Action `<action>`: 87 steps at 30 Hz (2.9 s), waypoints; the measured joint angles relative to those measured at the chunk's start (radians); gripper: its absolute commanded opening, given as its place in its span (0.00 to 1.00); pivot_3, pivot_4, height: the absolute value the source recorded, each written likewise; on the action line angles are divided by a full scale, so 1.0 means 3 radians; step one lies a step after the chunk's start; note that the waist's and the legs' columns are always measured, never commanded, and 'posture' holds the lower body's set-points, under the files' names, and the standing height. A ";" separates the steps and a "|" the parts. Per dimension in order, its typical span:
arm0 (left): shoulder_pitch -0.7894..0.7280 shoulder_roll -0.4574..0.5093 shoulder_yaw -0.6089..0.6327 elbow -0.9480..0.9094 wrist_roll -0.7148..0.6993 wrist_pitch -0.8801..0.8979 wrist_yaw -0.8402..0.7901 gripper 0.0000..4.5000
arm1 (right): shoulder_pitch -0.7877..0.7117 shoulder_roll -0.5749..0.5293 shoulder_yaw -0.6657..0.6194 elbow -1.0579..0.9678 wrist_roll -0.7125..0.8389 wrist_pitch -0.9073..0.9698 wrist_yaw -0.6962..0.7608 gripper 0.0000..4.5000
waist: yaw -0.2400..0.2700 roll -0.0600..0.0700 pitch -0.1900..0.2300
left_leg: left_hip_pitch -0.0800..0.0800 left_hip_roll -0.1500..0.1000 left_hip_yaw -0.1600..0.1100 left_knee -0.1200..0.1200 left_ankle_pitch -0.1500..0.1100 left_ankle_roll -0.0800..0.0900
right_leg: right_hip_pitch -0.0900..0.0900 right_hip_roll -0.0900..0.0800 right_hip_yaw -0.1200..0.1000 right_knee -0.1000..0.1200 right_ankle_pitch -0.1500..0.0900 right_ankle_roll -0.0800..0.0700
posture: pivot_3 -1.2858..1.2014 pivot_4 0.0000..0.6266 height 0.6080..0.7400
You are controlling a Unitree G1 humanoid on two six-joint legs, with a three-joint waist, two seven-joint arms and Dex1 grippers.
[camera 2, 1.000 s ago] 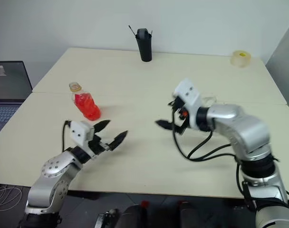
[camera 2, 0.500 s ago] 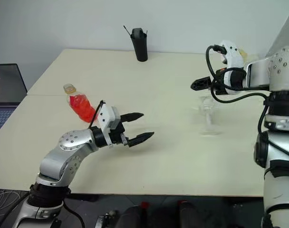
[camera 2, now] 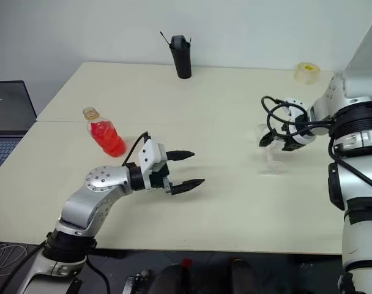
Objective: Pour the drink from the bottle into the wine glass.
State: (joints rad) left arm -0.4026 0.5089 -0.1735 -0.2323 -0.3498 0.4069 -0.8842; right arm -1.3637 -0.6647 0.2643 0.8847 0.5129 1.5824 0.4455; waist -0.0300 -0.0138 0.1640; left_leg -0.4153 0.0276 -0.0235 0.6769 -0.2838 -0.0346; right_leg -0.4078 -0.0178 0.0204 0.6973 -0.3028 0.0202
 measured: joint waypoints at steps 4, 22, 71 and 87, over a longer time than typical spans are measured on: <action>0.0041 -0.0050 -0.0041 -0.0121 0.0000 0.0025 0.0075 1.00 | 0.0025 0.0071 0.0178 0.0217 -0.0273 -0.0200 0.0249 1.00 | -0.0001 0.0002 0.0001 | 0.0000 0.0000 -0.0001 0.0000 0.0000 0.0000 | -0.0001 0.0000 0.0001 0.0001 0.0000 0.0000 | 0.52 0.24 1.00; 0.0539 -0.0092 -0.0057 -0.0707 -0.0006 0.0313 0.0445 1.00 | -0.0272 0.0535 0.0602 0.1236 -0.1468 -0.1147 0.1480 1.00 | -0.0002 0.0008 0.0003 | 0.0002 -0.0001 -0.0004 0.0001 0.0000 -0.0001 | -0.0001 -0.0001 0.0001 0.0002 0.0000 0.0000 | 0.52 0.24 1.00; 0.0451 0.0890 0.0546 -0.0512 -0.0017 0.0457 0.0099 1.00 | 0.1944 0.2647 -0.0638 -0.0726 -0.1543 -0.5173 -0.0718 0.03 | -0.0041 0.0013 0.0006 | 0.0004 0.0003 -0.0005 0.0000 0.0010 -0.0017 | -0.0004 0.0002 0.0001 0.0006 0.0000 0.0000 | 0.52 0.24 1.00; 0.0435 0.0985 0.0671 -0.0522 -0.0012 0.0505 0.0061 1.00 | 0.2015 0.2559 -0.0549 -0.0505 -0.1544 -0.5597 -0.0596 0.03 | -0.0048 0.0010 0.0005 | 0.0018 0.0005 -0.0004 -0.0002 0.0009 -0.0017 | 0.0008 0.0003 0.0004 0.0007 0.0000 0.0000 | 0.52 0.24 1.00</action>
State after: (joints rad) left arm -0.2722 0.8042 0.0278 -0.3889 -0.3532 0.5584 -0.8661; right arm -0.7593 0.1031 0.0997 0.7331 0.0498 -0.0966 0.2667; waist -0.0444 -0.0107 0.1654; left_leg -0.4098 0.0290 -0.0247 0.6762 -0.2811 -0.0396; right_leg -0.4054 -0.0169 0.0216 0.6993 -0.3029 0.0203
